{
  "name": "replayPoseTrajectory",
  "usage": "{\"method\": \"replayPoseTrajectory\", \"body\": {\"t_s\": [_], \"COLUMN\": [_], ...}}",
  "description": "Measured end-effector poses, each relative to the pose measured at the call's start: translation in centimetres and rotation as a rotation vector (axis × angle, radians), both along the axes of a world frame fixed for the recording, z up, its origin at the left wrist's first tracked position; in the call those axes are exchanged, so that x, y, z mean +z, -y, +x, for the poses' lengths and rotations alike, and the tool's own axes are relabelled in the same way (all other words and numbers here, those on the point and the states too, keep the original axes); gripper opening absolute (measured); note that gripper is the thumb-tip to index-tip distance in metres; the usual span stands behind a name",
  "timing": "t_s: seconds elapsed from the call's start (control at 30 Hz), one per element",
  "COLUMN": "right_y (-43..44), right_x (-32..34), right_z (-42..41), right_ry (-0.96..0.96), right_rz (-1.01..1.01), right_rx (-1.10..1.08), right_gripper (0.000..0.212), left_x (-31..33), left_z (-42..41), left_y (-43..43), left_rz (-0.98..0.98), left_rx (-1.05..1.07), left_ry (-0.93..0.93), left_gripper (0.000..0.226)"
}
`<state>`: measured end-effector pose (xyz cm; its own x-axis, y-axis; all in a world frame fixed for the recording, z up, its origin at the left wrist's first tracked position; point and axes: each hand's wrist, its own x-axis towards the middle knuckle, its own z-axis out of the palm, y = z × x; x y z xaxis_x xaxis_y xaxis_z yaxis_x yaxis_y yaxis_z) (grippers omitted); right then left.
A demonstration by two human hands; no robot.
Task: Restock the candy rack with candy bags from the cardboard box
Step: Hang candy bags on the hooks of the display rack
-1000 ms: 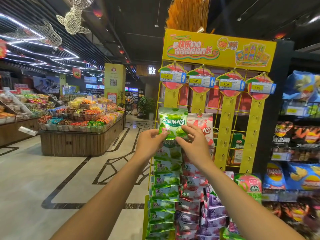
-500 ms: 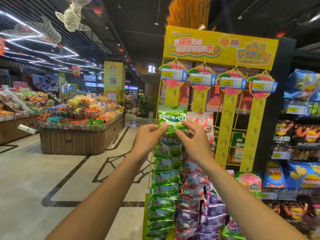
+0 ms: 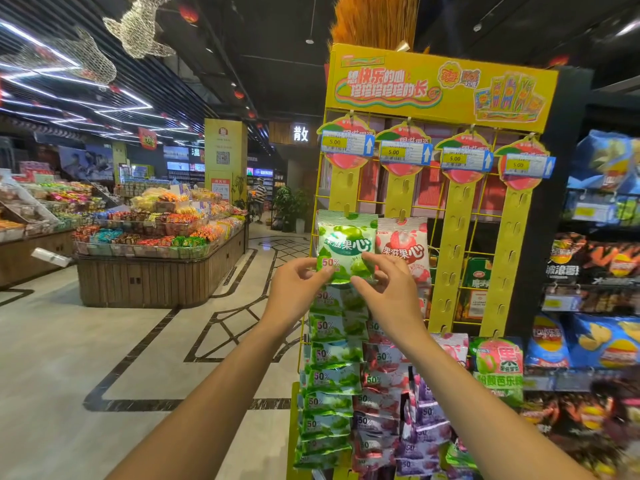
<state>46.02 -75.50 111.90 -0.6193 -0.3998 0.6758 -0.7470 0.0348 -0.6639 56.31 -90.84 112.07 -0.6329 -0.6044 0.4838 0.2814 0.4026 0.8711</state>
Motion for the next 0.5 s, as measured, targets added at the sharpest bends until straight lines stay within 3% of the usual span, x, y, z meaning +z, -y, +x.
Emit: {"method": "replayPoseTrajectory", "body": {"t_s": [0.07, 0.2, 0.5], "right_y": [0.0, 0.2, 1.0], "right_x": [-0.1, -0.1, -1.2], "right_z": [0.1, 0.2, 0.4], "right_ry": [0.025, 0.074, 0.144], "right_rz": [-0.023, -0.091, -0.155], "right_rx": [0.001, -0.029, -0.136], "right_gripper": [0.035, 0.016, 0.026], "left_x": [-0.5, -1.4, -2.1], "left_z": [0.1, 0.1, -0.1], "left_y": [0.2, 0.7, 1.9], "left_rz": [0.042, 0.063, 0.052], "left_rx": [0.021, 0.014, -0.027], "left_ry": [-0.008, -0.018, -0.002], "left_gripper": [0.026, 0.013, 0.017]}}
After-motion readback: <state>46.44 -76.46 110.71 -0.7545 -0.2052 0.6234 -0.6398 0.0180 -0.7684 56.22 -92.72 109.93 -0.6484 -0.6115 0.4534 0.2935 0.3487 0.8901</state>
